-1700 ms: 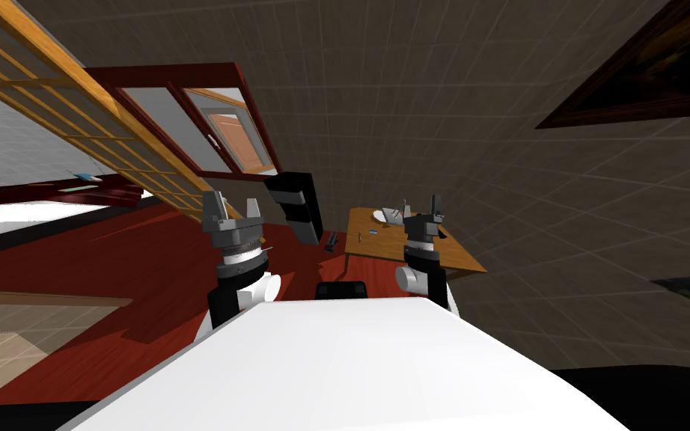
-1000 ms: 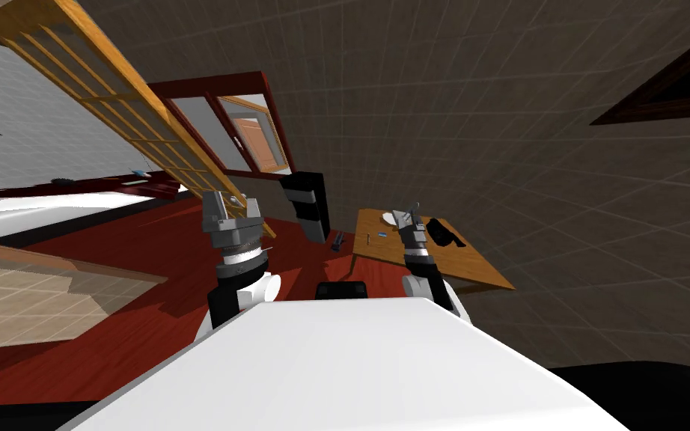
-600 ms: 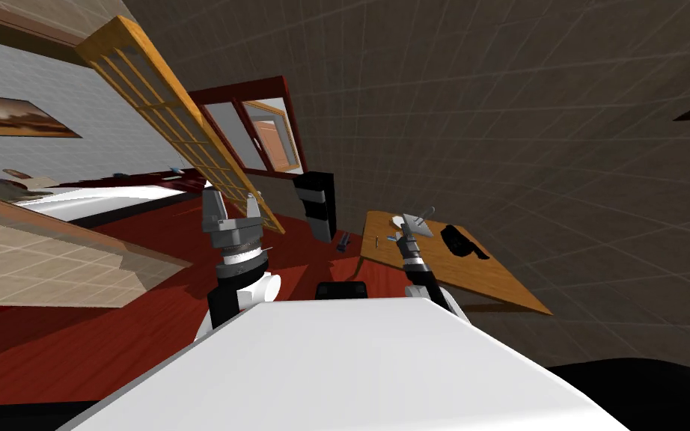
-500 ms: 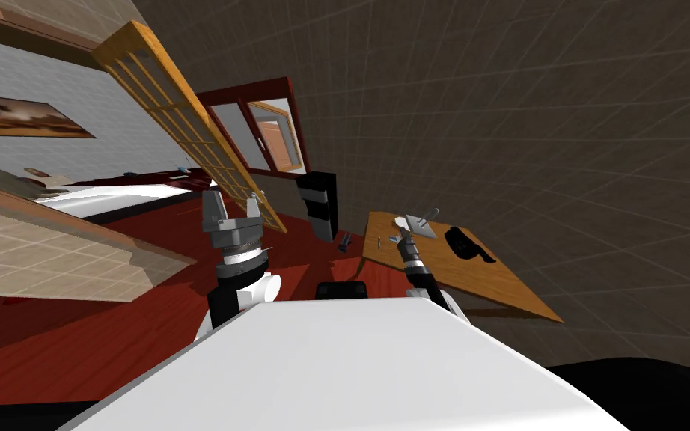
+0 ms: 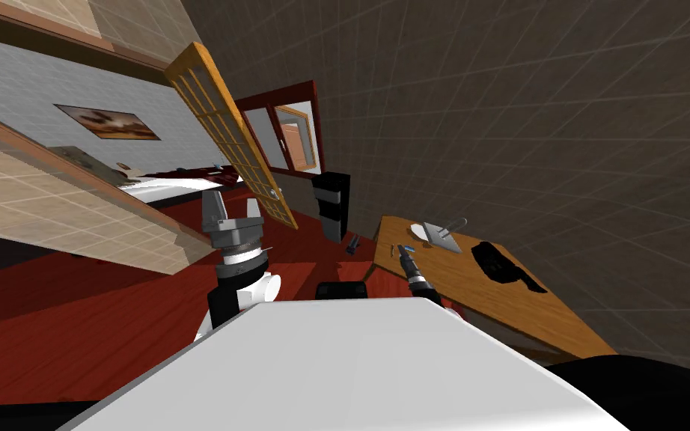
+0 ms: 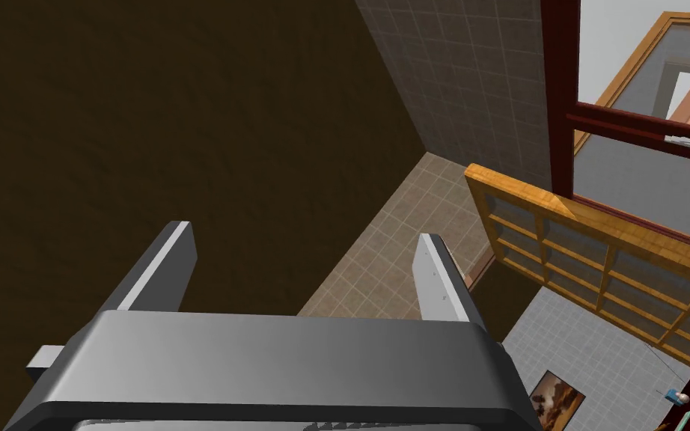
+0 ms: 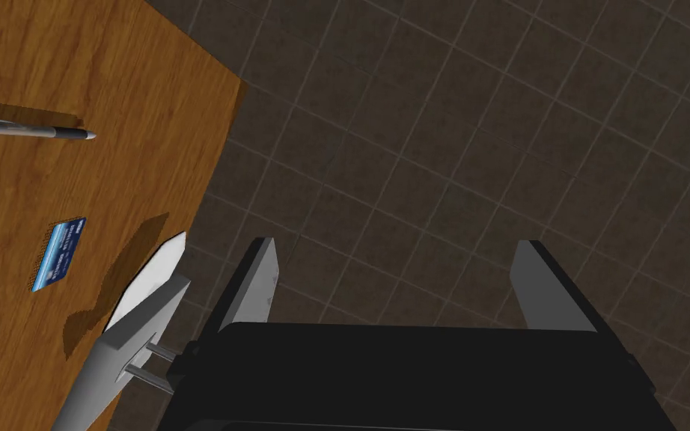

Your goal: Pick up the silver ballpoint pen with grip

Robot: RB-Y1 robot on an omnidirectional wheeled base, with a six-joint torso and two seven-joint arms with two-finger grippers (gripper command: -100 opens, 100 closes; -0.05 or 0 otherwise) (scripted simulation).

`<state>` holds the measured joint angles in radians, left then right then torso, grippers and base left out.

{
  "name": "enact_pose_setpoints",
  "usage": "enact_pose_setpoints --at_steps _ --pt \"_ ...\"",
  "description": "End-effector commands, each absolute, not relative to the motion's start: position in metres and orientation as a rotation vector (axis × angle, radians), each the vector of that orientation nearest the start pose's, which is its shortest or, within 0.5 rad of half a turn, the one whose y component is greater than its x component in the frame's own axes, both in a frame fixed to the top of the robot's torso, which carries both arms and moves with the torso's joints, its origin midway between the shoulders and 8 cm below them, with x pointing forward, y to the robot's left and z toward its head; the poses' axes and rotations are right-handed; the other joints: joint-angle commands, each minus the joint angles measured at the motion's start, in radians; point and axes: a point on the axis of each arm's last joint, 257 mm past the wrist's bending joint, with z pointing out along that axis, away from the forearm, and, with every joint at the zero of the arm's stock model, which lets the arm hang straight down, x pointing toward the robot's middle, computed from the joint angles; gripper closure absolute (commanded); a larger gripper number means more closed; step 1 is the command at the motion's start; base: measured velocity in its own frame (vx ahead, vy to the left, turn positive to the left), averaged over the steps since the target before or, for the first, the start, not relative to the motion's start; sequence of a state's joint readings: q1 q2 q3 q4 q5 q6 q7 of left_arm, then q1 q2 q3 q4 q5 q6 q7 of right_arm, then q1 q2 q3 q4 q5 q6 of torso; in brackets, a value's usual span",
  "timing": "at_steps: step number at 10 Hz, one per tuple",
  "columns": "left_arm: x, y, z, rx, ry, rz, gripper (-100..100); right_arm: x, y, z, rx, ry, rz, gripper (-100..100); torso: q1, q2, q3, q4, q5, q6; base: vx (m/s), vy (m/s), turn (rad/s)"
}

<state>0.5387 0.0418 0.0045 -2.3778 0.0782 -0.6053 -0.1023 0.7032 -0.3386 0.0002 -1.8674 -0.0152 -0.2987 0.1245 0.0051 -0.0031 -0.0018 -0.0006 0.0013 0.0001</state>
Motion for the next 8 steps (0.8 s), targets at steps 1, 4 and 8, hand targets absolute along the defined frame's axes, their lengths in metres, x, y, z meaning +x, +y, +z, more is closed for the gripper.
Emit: enact_pose_setpoints --at_steps 1,4,8 --pt "0.3 0.281 0.073 -0.507 0.503 -1.276 0 0.304 -0.373 -0.313 0.979 1.53 0.725 -100 0.0 0.0 0.0 0.0 0.0 0.0 0.067 0.059 0.181" --pt "0.3 0.281 0.073 -0.507 0.503 -1.276 0 0.266 -0.398 -0.362 1.022 1.663 0.599 -100 -0.002 -0.001 0.0 0.0 0.0 0.0 0.081 0.041 0.208" --pt "0.3 0.281 0.073 -0.507 0.503 -1.276 0 0.209 -0.429 -0.418 1.081 1.827 0.435 -100 -0.004 -0.002 -0.001 0.0 -0.001 0.0 0.097 0.012 0.232"
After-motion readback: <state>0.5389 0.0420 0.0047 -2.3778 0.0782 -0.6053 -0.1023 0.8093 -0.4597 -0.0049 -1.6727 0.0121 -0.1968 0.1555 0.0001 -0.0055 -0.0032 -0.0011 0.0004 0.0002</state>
